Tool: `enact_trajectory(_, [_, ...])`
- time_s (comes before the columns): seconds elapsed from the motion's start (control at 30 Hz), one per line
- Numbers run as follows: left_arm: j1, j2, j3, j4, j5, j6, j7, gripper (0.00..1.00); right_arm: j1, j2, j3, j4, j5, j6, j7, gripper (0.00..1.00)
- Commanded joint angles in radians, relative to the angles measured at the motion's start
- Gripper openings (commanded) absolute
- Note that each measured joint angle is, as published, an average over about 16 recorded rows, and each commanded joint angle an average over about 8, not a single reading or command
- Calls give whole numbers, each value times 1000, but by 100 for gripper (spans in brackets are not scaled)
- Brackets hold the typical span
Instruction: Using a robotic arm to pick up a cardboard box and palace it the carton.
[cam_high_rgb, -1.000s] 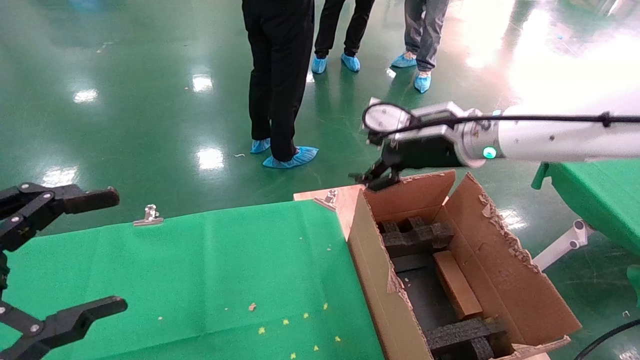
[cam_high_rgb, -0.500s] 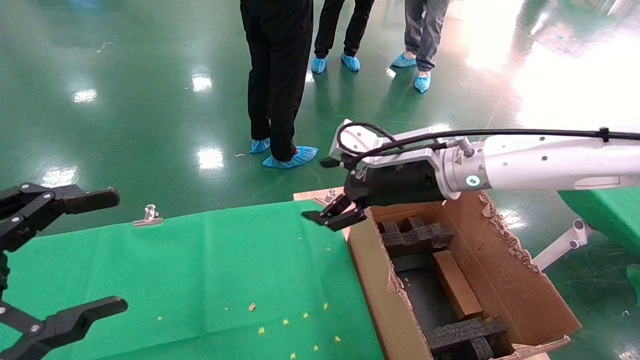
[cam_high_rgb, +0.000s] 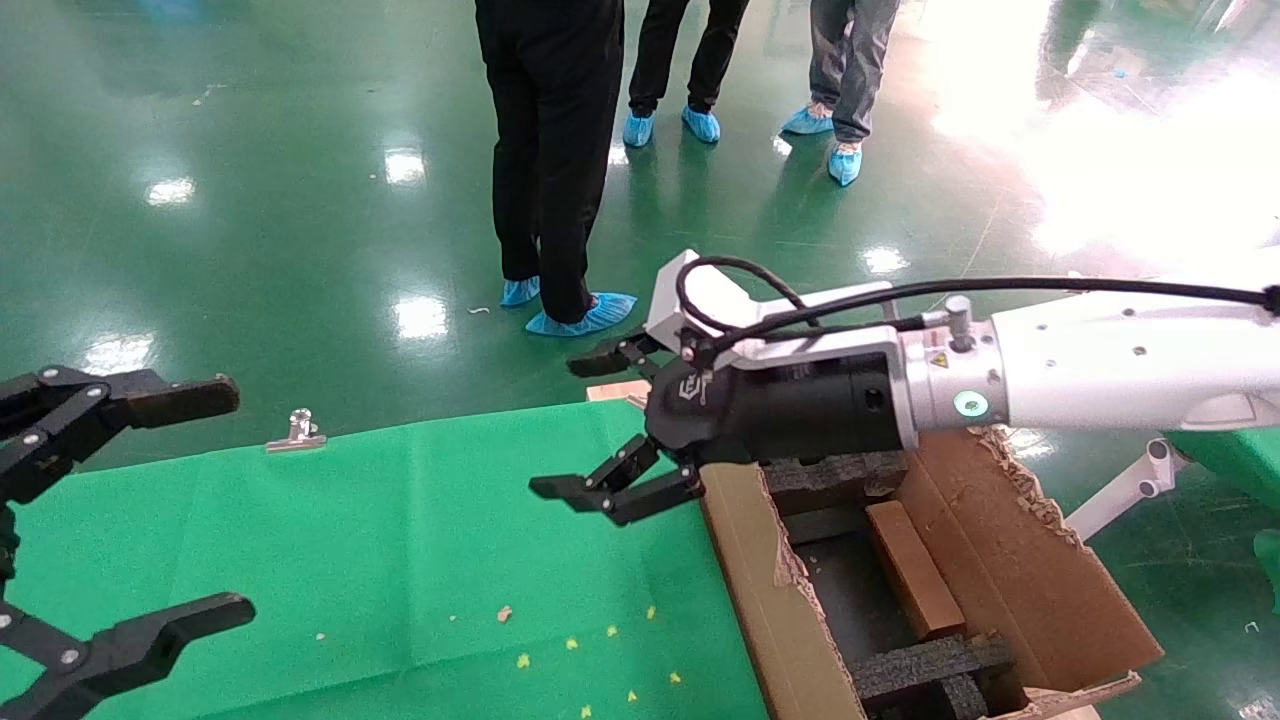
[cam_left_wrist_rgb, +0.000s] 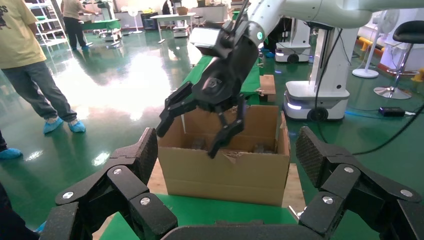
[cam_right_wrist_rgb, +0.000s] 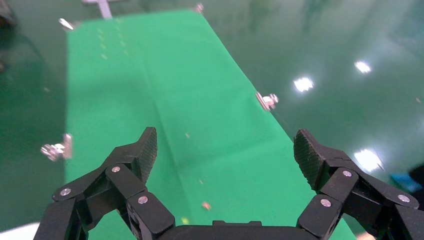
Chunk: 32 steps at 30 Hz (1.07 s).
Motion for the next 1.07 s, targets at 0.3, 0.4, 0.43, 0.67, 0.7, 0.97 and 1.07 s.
enact_trajectory(0.3, [0, 0, 0, 0, 0, 0, 0, 100, -186, 2, 287, 14, 98, -168, -60, 100])
enact_trajectory(0.4, [0, 0, 0, 0, 0, 0, 0, 100, -243, 3, 374, 18, 128, -219, -79, 100])
enact_trajectory(0.43, [0, 0, 0, 0, 0, 0, 0, 100, -261, 3, 402, 20, 137, -235, -85, 100])
enact_trajectory(0.67, [0, 0, 0, 0, 0, 0, 0, 100, -367, 4, 567, 28, 193, -331, -119, 100])
enact_trajectory(0.7, [0, 0, 0, 0, 0, 0, 0, 100, -380, 4, 586, 29, 199, -342, -123, 100])
enact_trajectory(0.97, [0, 0, 0, 0, 0, 0, 0, 100, -420, 4, 650, 32, 223, -377, -134, 100])
enact_trajectory(1.07, [0, 0, 0, 0, 0, 0, 0, 100, -418, 4, 646, 32, 222, -375, -133, 100])
